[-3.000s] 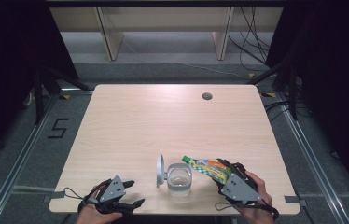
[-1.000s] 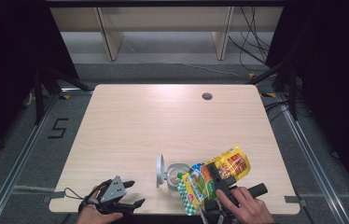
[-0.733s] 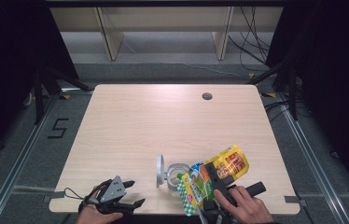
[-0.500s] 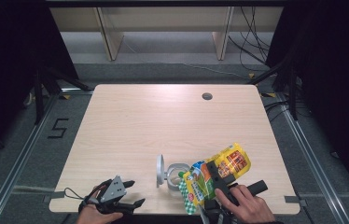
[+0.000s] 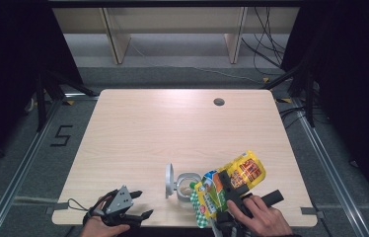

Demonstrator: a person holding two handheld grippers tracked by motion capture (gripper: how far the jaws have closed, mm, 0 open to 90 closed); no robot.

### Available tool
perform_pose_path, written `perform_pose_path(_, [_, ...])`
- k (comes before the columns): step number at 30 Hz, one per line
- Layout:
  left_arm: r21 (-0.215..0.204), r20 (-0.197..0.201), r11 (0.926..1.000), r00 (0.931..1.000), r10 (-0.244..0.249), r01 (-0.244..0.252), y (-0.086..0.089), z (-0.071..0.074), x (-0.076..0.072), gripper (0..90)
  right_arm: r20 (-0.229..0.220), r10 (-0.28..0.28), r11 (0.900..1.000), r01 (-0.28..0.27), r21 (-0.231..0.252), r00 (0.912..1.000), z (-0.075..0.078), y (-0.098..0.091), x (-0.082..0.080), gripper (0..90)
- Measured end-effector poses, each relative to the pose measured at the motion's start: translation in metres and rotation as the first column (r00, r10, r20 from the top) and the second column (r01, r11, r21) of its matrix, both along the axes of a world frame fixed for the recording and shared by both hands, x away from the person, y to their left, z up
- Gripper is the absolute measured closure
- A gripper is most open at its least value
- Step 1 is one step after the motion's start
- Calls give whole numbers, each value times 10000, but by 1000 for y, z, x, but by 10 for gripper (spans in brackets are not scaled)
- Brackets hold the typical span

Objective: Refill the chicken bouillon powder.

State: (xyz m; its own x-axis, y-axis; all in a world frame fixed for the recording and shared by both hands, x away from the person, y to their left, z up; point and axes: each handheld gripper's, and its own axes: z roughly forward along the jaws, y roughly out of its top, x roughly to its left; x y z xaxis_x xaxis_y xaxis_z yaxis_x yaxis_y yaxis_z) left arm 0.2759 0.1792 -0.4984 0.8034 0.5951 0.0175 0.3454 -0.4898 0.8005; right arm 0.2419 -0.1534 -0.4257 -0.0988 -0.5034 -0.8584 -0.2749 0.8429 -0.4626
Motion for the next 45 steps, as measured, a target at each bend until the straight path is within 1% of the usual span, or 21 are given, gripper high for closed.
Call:
perform_pose_path(1, [1,-8,10000,10000,2,-2,0,0,0,289,-92,-177,9998,178,110,9998,-2,0,-2,562])
perform_pose_path(7, [-6,-10,10000,10000,3,-3,0,0,0,289,-21,-92,9999,92,86,10000,-1,1,-2,563])
perform_pose_path(8, [-2,-7,10000,10000,2,-2,0,0,0,289,33,-21,10000,21,-29,10000,-1,1,-2,565])
perform_pose_path(9, [0,-12,10000,10000,3,-3,0,0,0,289,86,157,9992,-154,-366,9998,1,2,-1,566])
perform_pose_path(10, [132,-24,9999,10000,-70,70,1,1,0,289,77,155,9992,-152,-363,9999,1,2,-1,566])
perform_pose_path(13, [-21,-99,10000,9999,-92,91,0,1,-1,289,84,210,9989,-206,-410,9997,1,3,-2,567])
perform_pose_path(14, [26,-20,10000,10000,-21,21,0,0,0,288,138,209,9988,-202,-453,9997,1,3,-2,567])
perform_pose_path(15, [1,7,10000,10000,6,-6,0,0,0,288,166,83,9995,-78,-309,9998,0,3,-4,568])
perform_pose_path(19, [6,9,10000,10000,8,-8,0,0,0,288,553,222,9968,-178,-784,9982,0,5,-6,575])
perform_pose_path(22, [-87,-76,10000,10000,-27,27,0,1,-1,289,532,283,9962,-237,-842,9982,2,4,-6,579])
perform_pose_path(23, [-395,-152,9992,9999,35,-41,-1,0,-2,288,394,204,9966,-172,-808,9990,3,4,-5,580])
perform_pose_path(24, [-395,-152,9992,9999,35,-41,-1,0,-2,289,394,204,9966,-172,-808,9990,3,4,-5,580])
perform_pose_path(25, [4,16,10000,10000,7,-7,0,0,0,288,443,210,9971,-177,-744,9988,2,3,-5,580])
perform_pose_path(29, [13,-26,10000,10000,-12,12,0,0,0,288,361,199,9959,-166,-888,9992,3,4,-5,583])
perform_pose_path(30, [-159,-136,9999,9999,-32,30,0,0,-1,288,361,199,9959,-166,-888,9992,3,4,-5,583])
perform_pose_path(31, [41,21,10000,10000,-9,9,0,0,0,289,389,263,9959,-229,-874,9989,3,4,-6,584])
perform_pose_path(39, [3,-2,10000,10000,3,-3,0,0,0,289,501,330,9949,-280,-969,9982,4,3,-6,587])
perform_pose_path(40, [-3,7,10000,10000,0,0,0,0,0,288,356,224,9951,-188,-971,9991,5,3,-6,587])
perform_pose_path(43, [1,12,10000,10000,0,0,0,0,0,288,336,275,9953,-243,-942,9991,5,3,-6,587])
perform_pose_path(44, [-49,-1,10000,10000,16,-16,0,0,0,288,336,266,9948,-231,-997,9991,5,3,-6,587])
perform_pose_path(45, [-321,-129,9995,9999,3,-7,-1,0,-1,289,457,351,9943,-303,-1025,9983,4,3,-6,587])
